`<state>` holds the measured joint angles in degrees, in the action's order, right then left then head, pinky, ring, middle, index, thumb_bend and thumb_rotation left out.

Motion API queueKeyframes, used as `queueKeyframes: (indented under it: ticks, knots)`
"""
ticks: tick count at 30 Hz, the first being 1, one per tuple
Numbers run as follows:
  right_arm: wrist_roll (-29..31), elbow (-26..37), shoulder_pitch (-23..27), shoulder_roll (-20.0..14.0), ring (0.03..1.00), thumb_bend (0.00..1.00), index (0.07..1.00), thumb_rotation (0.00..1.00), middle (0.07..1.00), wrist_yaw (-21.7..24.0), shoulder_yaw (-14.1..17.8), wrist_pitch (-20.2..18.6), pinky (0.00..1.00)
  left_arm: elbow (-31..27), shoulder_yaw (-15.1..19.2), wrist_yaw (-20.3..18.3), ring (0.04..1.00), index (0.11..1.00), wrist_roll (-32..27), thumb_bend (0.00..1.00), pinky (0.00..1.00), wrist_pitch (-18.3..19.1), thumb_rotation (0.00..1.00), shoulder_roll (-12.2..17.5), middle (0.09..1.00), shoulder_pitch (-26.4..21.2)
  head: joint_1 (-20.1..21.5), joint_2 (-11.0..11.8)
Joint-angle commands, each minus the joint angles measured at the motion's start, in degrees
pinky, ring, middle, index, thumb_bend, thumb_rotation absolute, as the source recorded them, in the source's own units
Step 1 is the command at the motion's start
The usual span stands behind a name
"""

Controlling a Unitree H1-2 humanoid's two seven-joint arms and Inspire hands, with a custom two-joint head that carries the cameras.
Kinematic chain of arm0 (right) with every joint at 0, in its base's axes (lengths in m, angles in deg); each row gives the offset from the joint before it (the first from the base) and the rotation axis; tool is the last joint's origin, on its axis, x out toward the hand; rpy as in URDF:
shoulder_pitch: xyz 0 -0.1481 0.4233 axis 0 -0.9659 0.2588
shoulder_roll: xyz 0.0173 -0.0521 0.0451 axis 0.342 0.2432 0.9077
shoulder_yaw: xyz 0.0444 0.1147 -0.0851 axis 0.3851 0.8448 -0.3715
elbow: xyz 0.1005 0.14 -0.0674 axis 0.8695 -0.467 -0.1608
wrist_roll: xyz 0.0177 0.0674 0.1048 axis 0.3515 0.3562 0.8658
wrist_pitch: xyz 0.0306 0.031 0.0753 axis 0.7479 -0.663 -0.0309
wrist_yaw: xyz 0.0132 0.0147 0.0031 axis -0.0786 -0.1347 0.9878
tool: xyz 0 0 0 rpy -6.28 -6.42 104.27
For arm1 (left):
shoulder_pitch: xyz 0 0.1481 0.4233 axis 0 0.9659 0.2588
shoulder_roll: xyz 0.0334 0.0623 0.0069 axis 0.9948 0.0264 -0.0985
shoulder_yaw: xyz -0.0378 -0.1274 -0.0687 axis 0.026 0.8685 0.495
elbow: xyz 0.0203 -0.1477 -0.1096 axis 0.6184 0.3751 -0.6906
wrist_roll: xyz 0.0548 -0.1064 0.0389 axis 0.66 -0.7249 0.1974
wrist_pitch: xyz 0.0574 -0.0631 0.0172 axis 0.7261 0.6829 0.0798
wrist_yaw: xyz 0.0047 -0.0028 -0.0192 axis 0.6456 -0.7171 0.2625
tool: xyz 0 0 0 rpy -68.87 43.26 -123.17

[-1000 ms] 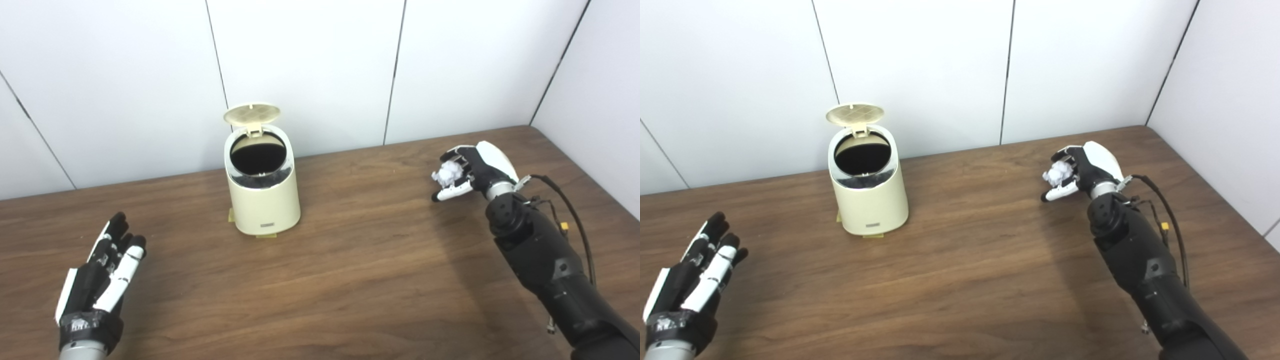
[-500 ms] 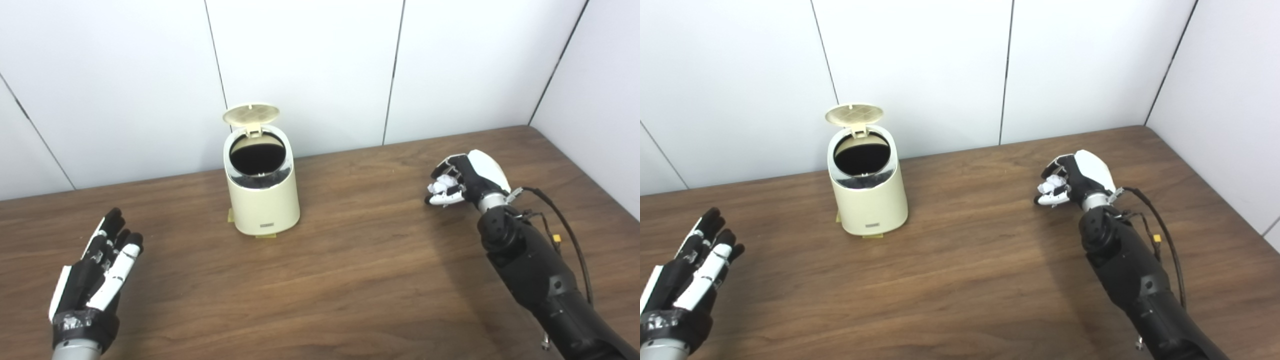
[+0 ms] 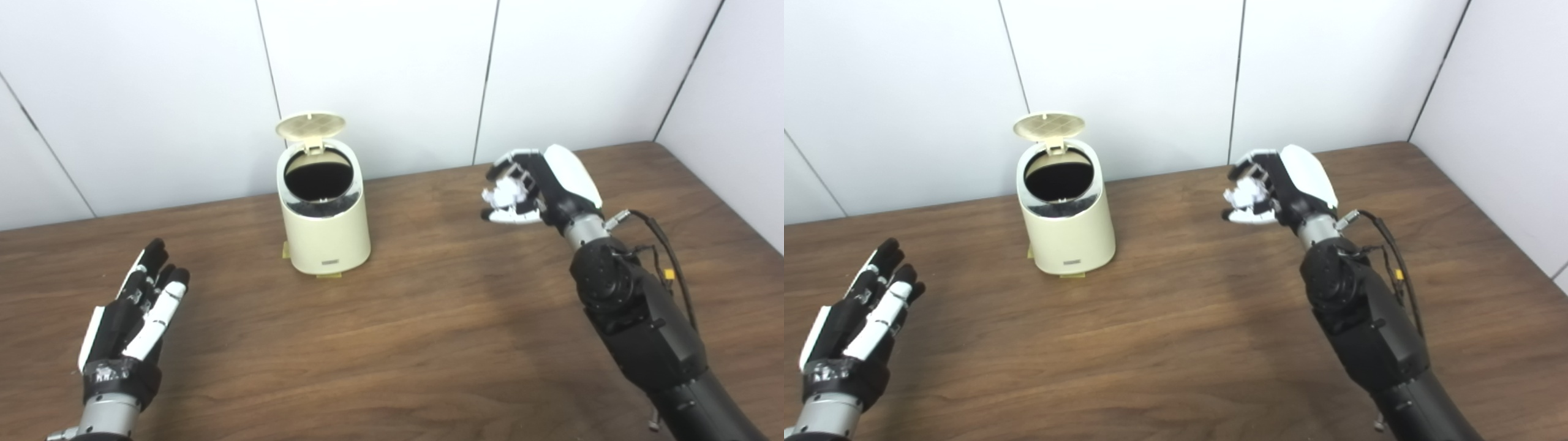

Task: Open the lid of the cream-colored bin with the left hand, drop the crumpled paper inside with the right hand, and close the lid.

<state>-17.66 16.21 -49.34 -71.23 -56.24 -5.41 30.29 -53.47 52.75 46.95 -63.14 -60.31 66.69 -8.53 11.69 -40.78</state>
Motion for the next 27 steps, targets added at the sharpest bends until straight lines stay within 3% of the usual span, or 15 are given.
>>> queueKeyframes:
  ticks: [1, 3, 9, 12, 15, 20, 27]
  knots:
    - [-1.31, 3.11, 2.84, 0.59, 0.336, 0.50, 0.567, 0.00, 0.469, -0.14, -0.03, 0.35, 0.27, -0.72, -0.25, 0.09, 0.962, 1.000, 0.00, 0.58, 0.92, -1.99, 0.29, -0.14, 0.990, -1.72, -0.23, 0.15]
    - [-1.63, 4.61, 3.42, 2.44, 0.349, 0.51, 0.564, 0.00, 0.480, 0.15, -0.33, 0.18, 0.31, -0.29, -0.35, -0.05, 0.965, 1.000, -0.02, 0.57, 0.93, -2.42, 0.30, -0.37, 0.988, -1.56, -0.61, 0.31]
    - [-2.65, 4.70, 6.67, 6.45, 0.358, 0.51, 0.557, 0.00, 0.488, -0.81, -2.78, 5.79, 0.36, 0.42, -1.38, -0.05, 0.971, 1.000, 0.73, 0.57, 0.94, -3.24, 0.34, -1.43, 0.993, -0.71, -3.04, 0.80]
    - [-2.55, 3.27, 9.19, 7.91, 0.371, 0.51, 0.548, 0.00, 0.499, -0.76, -4.09, 8.78, 0.34, 0.92, -2.38, 0.16, 0.959, 1.000, 2.07, 0.60, 0.93, -3.83, 0.35, -1.84, 0.988, -0.34, -4.68, 1.34]
    - [-3.84, 2.03, 11.88, 9.81, 0.362, 0.51, 0.562, 0.00, 0.492, 0.34, -5.37, 8.00, 0.32, 1.19, -3.19, 0.48, 0.941, 1.000, 3.06, 0.60, 0.90, -4.34, 0.37, -2.37, 0.979, 0.09, -5.71, 1.68]
    - [-4.11, -2.19, 15.75, 12.76, 0.355, 0.50, 0.568, 0.00, 0.487, -0.10, -6.99, 10.10, 0.31, 1.47, -4.28, 0.78, 0.933, 1.000, 4.28, 0.59, 0.88, -5.11, 0.39, -3.42, 0.966, 0.85, -7.71, 2.25]
    - [-3.99, -8.74, 18.71, 15.18, 0.350, 0.50, 0.568, 0.00, 0.482, -1.43, -8.18, 14.17, 0.30, 2.30, -5.30, 0.53, 0.955, 1.000, 4.98, 0.59, 0.92, -5.93, 0.41, -4.10, 0.986, 1.75, -10.09, 3.37]
